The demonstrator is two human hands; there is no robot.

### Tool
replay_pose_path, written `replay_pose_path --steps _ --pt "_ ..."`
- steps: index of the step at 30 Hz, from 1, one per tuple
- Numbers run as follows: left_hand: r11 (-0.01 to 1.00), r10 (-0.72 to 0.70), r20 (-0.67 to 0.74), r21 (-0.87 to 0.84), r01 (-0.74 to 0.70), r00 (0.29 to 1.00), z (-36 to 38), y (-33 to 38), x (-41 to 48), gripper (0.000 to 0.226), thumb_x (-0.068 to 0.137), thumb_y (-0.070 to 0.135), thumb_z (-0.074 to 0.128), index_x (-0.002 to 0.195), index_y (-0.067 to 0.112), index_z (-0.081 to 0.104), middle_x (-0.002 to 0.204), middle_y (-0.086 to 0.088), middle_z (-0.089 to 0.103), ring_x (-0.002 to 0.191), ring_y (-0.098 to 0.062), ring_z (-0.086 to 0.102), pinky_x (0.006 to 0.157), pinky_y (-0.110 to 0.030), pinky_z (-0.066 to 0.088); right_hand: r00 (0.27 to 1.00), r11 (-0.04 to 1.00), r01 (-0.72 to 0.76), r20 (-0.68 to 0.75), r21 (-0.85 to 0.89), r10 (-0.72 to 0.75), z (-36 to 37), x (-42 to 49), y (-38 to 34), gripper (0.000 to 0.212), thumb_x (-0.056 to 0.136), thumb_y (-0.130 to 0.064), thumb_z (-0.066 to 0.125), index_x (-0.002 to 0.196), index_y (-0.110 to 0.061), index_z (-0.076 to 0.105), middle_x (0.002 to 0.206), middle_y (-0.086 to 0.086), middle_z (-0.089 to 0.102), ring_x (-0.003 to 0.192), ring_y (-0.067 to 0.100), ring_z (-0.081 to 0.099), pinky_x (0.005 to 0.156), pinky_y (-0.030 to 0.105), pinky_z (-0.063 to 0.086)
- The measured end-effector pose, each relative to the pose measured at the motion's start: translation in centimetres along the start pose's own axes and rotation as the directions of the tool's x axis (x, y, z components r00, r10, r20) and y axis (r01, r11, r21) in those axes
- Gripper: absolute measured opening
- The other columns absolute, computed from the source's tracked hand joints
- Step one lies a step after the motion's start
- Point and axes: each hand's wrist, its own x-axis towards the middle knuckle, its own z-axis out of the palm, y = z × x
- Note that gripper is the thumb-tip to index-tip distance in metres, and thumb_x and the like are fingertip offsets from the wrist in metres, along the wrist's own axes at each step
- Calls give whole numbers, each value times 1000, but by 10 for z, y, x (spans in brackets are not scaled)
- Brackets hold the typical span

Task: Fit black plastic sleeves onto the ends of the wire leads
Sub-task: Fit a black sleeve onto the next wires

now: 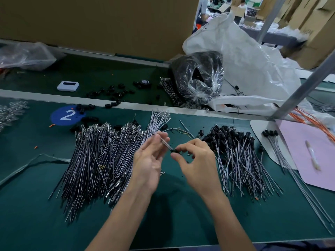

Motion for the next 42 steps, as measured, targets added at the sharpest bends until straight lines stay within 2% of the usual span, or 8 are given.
replay_pose_path --steps 5,9,15,18,23,26,30,42 --pt "986 159 -160 -20 -164 974 -7 31 9 15 75 12 67 89 6 70 82 -7 76 77 -18 74 70 -24 59 996 987 88 -4 -134 -90 -6 -14 12 14 81 -23 78 89 -11 75 95 -1 61 87 16 59 72 28 52" --pt "986 156 -183 -20 -163 971 -8 31 7 15 76 9 66 90 5 69 83 -8 75 78 -18 74 69 -23 58 995 963 -101 1 250 104 -2 -11 11 6 83 -14 76 88 -11 73 94 -10 70 84 9 67 75 23 55" --pt "982 -29 -65 185 41 997 -16 24 -3 46 73 2 66 117 4 54 92 -18 74 82 -26 73 71 -29 60 912 243 -220 110 945 396 -21 8 1 17 81 -13 65 95 -4 62 101 16 73 94 30 71 79 34 59" --pt "943 -38 -11 330 39 999 -13 11 -13 45 77 14 69 120 8 58 107 -13 73 99 -25 70 81 -33 59 921 113 -147 95 983 377 -30 20 -5 3 92 -11 55 92 -9 57 89 16 74 82 29 72 75 34 58" --pt "882 99 78 455 -123 992 3 0 -23 51 67 47 71 109 17 71 108 -1 74 109 -19 65 95 -33 49 959 572 -229 82 788 272 -30 21 -7 19 84 -11 70 103 -12 64 74 7 74 66 20 71 67 26 57" --pt "849 77 149 509 -144 986 11 1 -19 43 69 38 76 105 13 73 100 -6 76 94 -18 70 87 -27 54 976 740 -216 129 637 173 -19 12 -9 33 84 1 71 110 -17 61 76 6 76 70 22 74 70 29 59" --pt "851 79 139 506 -139 987 15 2 -16 18 79 9 73 97 6 75 90 -16 75 78 -20 70 73 -21 55 978 800 -205 141 564 151 -14 8 -10 36 85 2 69 109 -24 60 77 -1 76 75 15 74 75 30 59" --pt "856 161 150 471 -214 975 16 5 -14 17 82 6 71 98 11 74 95 -7 76 89 -10 71 75 -17 52 965 784 -251 206 568 160 -6 4 -7 18 89 -1 65 75 -11 72 61 2 71 57 17 70 58 20 55"
